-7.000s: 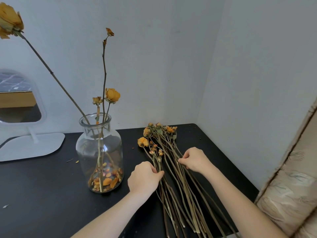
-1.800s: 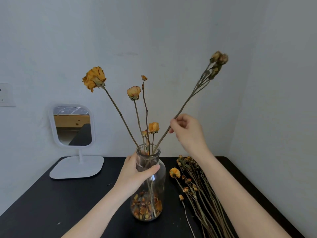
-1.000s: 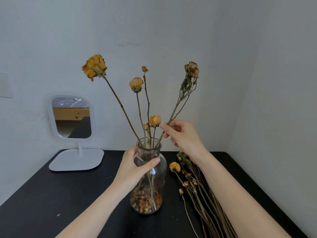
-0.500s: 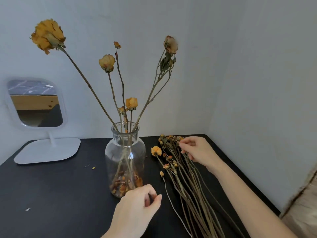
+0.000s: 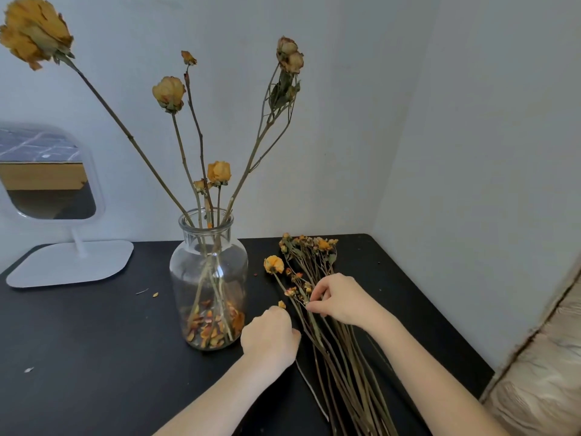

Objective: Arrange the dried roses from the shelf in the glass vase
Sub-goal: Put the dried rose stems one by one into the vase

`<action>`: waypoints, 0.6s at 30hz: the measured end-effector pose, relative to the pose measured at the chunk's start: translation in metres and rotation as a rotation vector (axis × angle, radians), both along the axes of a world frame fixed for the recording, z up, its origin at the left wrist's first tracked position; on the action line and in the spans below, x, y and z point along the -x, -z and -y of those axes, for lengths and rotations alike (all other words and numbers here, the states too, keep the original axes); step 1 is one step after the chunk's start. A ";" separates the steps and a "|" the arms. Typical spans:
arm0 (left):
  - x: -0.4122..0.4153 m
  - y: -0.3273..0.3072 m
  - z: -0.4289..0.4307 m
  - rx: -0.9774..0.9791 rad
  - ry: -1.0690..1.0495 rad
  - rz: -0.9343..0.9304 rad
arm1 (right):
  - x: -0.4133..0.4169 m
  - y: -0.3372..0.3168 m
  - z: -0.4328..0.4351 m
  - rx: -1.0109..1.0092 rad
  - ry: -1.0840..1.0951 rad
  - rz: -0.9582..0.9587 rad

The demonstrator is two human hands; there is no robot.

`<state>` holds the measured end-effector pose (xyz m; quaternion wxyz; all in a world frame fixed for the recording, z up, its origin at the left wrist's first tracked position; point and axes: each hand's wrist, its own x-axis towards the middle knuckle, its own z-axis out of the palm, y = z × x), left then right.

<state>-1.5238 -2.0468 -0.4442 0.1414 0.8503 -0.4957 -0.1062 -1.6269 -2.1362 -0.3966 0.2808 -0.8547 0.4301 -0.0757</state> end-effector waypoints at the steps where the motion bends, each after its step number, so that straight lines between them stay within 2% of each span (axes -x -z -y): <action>1: 0.000 -0.001 -0.001 -0.012 0.011 0.008 | -0.002 0.002 -0.001 0.001 0.005 -0.028; 9: -0.005 -0.013 -0.016 -0.116 0.085 0.130 | -0.016 0.009 -0.009 0.063 0.031 -0.114; 13: -0.010 -0.018 -0.034 -0.040 0.077 0.120 | -0.019 0.011 -0.010 0.114 0.077 -0.121; 18: -0.020 -0.028 -0.055 0.124 0.101 -0.046 | -0.021 0.014 -0.005 0.113 0.139 -0.166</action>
